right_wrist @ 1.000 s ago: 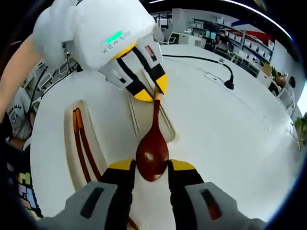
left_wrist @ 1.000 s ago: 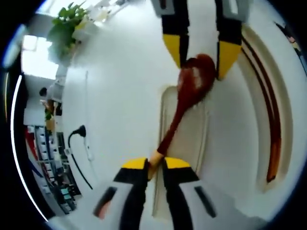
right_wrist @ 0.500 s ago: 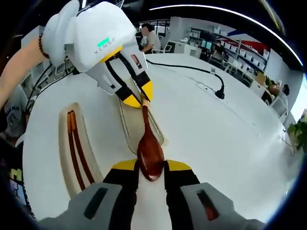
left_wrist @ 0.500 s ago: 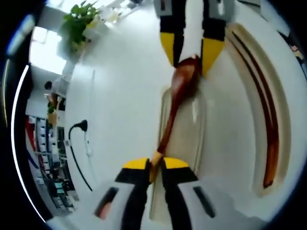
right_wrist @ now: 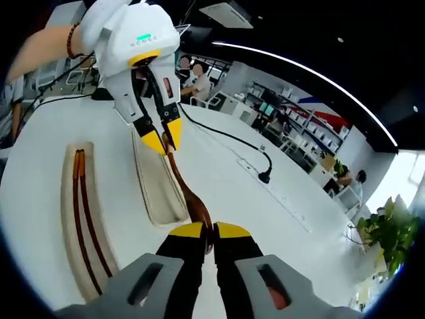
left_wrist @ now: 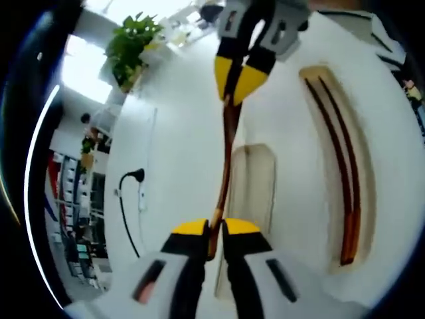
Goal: Arrange the utensils inside the cutlery case until each visible utensil rests in its matching compartment.
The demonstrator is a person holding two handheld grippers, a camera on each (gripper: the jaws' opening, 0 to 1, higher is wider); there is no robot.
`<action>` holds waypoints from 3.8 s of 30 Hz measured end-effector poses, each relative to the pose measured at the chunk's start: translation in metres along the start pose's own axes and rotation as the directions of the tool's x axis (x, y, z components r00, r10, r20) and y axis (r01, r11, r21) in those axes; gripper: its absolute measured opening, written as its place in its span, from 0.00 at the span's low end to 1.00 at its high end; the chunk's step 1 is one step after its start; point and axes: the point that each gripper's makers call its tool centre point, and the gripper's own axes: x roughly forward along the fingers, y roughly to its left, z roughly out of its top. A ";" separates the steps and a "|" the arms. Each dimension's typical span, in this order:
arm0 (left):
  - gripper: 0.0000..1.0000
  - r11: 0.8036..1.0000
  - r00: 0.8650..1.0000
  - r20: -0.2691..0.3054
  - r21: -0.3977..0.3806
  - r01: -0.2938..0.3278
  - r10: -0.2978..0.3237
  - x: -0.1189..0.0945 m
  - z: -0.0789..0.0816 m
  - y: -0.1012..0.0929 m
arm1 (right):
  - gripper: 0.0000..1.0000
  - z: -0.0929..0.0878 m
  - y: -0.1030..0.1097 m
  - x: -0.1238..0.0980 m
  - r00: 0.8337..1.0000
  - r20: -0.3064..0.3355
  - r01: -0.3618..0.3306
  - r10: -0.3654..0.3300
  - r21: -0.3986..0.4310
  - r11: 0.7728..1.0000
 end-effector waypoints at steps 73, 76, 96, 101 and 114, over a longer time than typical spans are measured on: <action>0.04 0.899 0.958 0.275 -0.397 0.187 -0.078 -0.052 -0.001 -0.129 | 0.03 -0.009 0.084 -0.083 0.977 -0.034 -0.208 0.208 0.009 0.978; 0.04 0.899 0.958 0.279 -0.397 0.184 -0.072 -0.053 -0.001 -0.129 | 0.03 -0.007 0.084 -0.083 0.977 -0.037 -0.211 0.210 0.000 0.978; 0.03 0.912 0.984 0.177 -0.405 0.073 0.000 -0.048 -0.018 -0.110 | 0.03 -0.012 0.089 -0.077 0.970 -0.061 -0.231 0.234 0.047 0.972; 0.08 0.897 0.979 0.202 -0.433 0.090 -0.001 -0.047 -0.016 -0.107 | 0.02 -0.008 0.088 -0.077 0.966 -0.013 -0.254 0.257 0.109 0.961; 0.05 0.884 0.975 0.218 -0.443 0.148 -0.054 -0.051 -0.010 -0.115 | 0.03 -0.012 0.092 -0.077 0.946 -0.016 -0.318 0.323 0.135 0.938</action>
